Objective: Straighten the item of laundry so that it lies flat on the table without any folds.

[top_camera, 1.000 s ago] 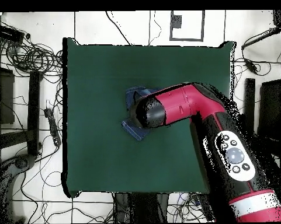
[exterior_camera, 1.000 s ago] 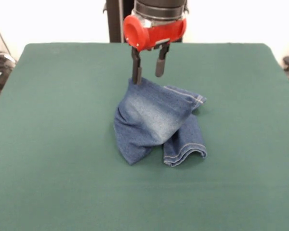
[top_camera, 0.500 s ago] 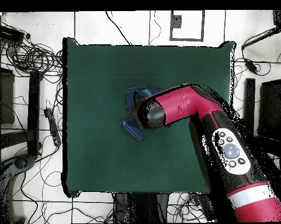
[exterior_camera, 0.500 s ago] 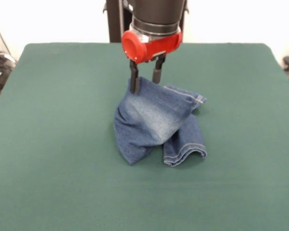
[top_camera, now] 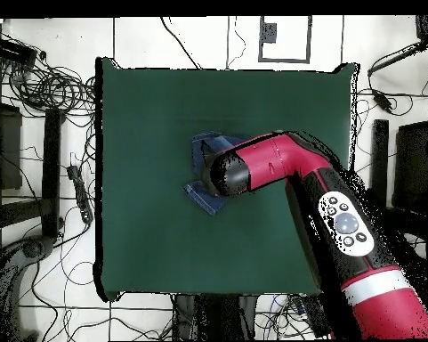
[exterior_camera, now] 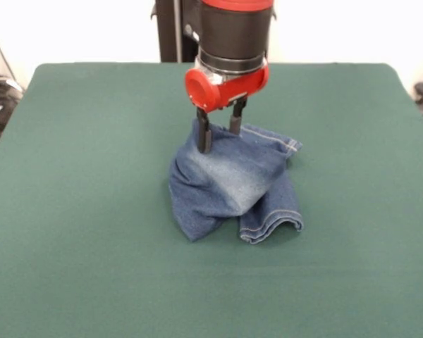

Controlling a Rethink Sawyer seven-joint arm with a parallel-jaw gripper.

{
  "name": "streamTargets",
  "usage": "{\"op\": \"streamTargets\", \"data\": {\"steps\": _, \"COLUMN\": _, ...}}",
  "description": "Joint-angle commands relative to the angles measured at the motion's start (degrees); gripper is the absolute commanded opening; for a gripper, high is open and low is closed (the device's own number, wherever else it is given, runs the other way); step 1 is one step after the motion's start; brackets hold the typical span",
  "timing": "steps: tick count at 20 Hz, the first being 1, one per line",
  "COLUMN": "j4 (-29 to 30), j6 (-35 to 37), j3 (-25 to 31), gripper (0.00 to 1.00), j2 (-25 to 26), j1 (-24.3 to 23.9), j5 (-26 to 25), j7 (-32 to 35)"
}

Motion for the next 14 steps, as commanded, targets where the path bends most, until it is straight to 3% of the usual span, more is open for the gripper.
{"op": "streamTargets", "data": {"steps": 1, "j4": 1.5, "j6": -6.2, "j3": 3.1, "gripper": 1.00, "j2": 3.9, "j1": 0.8, "j5": -3.4, "j7": -9.0}}
{"op": "streamTargets", "data": {"steps": 2, "j4": 1.8, "j6": -6.9, "j3": 3.1, "gripper": 1.00, "j2": 3.9, "j1": 0.6, "j5": -3.5, "j7": -8.8}}
{"op": "streamTargets", "data": {"steps": 3, "j4": 2.0, "j6": -7.3, "j3": 3.0, "gripper": 0.00, "j2": 3.7, "j1": 0.6, "j5": -3.5, "j7": -8.8}}
{"op": "streamTargets", "data": {"steps": 9, "j4": 4.9, "j6": -8.8, "j3": 0.1, "gripper": 0.00, "j2": 1.9, "j1": 1.8, "j5": -2.4, "j7": -1.5}}
{"op": "streamTargets", "data": {"steps": 14, "j4": 10.4, "j6": -11.6, "j3": -7.2, "gripper": 0.00, "j2": -2.9, "j1": 7.9, "j5": -2.3, "j7": 14.9}}
